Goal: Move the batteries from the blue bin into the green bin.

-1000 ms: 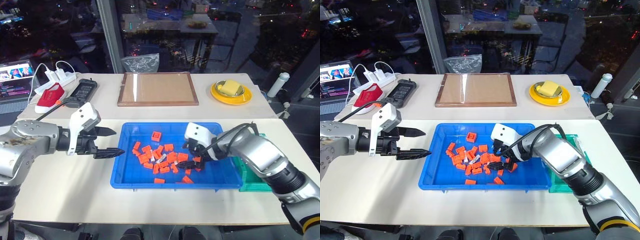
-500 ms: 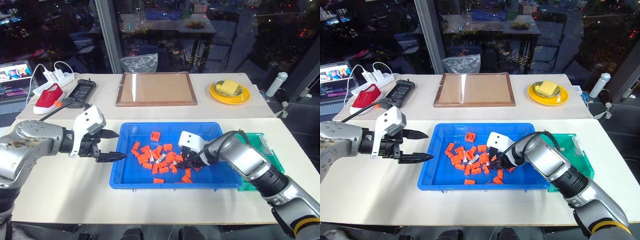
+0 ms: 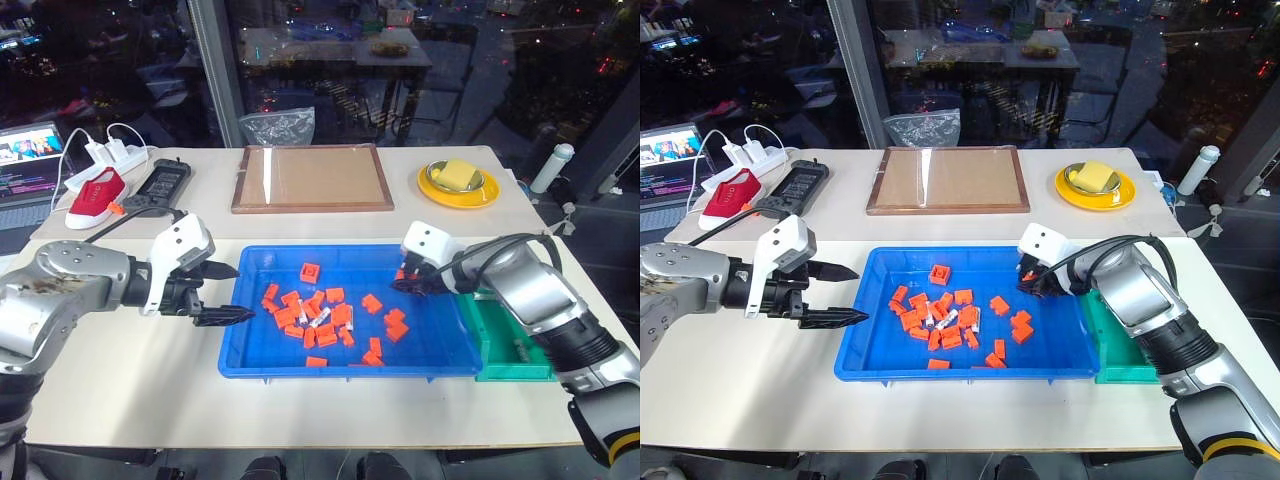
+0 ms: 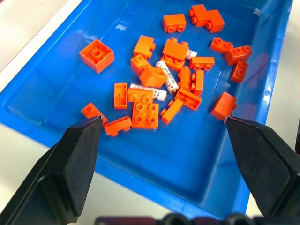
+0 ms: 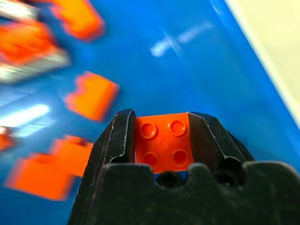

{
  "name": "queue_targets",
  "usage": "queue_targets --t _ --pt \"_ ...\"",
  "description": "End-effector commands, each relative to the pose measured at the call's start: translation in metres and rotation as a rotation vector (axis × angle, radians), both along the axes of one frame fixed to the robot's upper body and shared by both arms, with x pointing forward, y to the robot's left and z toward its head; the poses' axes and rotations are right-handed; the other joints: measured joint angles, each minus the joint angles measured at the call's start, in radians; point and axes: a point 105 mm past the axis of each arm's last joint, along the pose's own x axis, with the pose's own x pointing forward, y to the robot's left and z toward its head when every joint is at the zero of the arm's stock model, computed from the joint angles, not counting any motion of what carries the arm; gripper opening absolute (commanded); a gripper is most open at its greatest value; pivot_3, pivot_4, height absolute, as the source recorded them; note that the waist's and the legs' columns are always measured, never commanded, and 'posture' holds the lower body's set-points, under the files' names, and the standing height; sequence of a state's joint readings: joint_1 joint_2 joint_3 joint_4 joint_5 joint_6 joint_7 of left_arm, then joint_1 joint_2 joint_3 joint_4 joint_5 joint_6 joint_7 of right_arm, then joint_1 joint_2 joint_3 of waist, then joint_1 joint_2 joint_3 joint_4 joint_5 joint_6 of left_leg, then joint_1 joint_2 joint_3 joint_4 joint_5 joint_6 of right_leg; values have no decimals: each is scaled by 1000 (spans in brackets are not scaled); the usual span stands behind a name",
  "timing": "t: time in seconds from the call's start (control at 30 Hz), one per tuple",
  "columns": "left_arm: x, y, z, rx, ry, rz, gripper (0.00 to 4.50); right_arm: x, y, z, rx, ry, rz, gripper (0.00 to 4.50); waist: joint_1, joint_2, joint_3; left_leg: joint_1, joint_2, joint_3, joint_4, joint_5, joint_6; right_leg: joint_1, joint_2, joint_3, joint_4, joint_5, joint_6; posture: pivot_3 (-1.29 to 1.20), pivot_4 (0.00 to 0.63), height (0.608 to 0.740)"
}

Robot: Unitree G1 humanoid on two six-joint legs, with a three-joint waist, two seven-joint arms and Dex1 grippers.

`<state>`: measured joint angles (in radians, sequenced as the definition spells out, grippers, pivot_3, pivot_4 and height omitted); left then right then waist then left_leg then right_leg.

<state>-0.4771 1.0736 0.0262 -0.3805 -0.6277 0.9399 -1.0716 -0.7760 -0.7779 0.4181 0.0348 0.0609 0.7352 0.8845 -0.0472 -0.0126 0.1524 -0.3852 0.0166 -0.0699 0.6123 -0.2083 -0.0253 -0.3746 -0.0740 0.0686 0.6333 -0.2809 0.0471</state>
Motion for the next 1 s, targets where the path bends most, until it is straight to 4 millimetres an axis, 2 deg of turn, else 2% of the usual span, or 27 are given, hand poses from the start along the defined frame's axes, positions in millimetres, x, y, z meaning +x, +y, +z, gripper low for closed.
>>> queue_targets --t 0.03,0.07,0.1,0.13,0.27,0.3,0.4,0.5,0.6,0.73,0.8,1.0 --pt "1 -1 10 7 -50 -15 4500 5 9 24 35 -80 27 1928 0 0 0 0 0 0 0 0 0 0 0 0 0 0 0 0 150 740" --pt "2 -1 10 7 -51 -15 4500 5 10 27 48 -81 28 2484 0 0 0 0 0 0 0 0 0 0 0 0 0 0 0 0 150 740" --pt "1 -1 9 9 -51 -16 4500 4 11 29 48 -88 29 2647 1 0 0 0 0 0 0 0 0 0 0 0 0 0 0 0 150 740" --pt "1 -1 8 10 -51 -16 4500 4 12 30 47 -94 30 3095 2 0 0 0 0 0 0 0 0 0 0 0 0 0 0 0 150 740" --pt "0 0 6 16 -51 -15 4500 2 15 37 23 -128 44 4344 3 0 0 0 0 0 0 0 0 0 0 0 0 0 0 0 150 740" --pt "0 0 6 17 -51 -15 4500 1 17 39 26 -138 52 4464 3 0 0 0 0 0 0 0 0 0 0 0 0 0 0 0 150 740" --pt "-2 -1 6 18 -49 -17 4500 -12 44 44 119 -107 149 4464 0 0 0 0 0 0 0 0 0 0 0 0 0 0 0 0 150 740" --pt "-4 -3 3 24 -44 -27 4500 -41 74 27 146 1 311 4464 -2 0 0 0 1 0 0 0 0 0 1 0 0 0 0 0 150 740" --pt "-4 -4 3 33 -58 -26 4500 -46 90 23 185 37 314 4464 1 0 0 0 1 -1 0 0 0 1 1 0 0 0 0 0 150 740" --pt "-2 -3 1 40 -53 -7 4500 -47 101 17 199 82 303 4464 4 0 0 0 0 -1 2 0 0 1 0 0 1 0 0 0 150 740" --pt "-5 -3 2 42 -50 -10 4500 -51 104 7 190 123 313 4464 5 0 0 0 0 -1 2 0 0 1 0 0 1 0 0 0 150 740" --pt "-7 -5 4 34 -50 -12 4500 -50 104 -10 174 155 306 4464 2 0 0 0 0 -1 1 0 0 1 0 0 1 0 0 0 150 740"
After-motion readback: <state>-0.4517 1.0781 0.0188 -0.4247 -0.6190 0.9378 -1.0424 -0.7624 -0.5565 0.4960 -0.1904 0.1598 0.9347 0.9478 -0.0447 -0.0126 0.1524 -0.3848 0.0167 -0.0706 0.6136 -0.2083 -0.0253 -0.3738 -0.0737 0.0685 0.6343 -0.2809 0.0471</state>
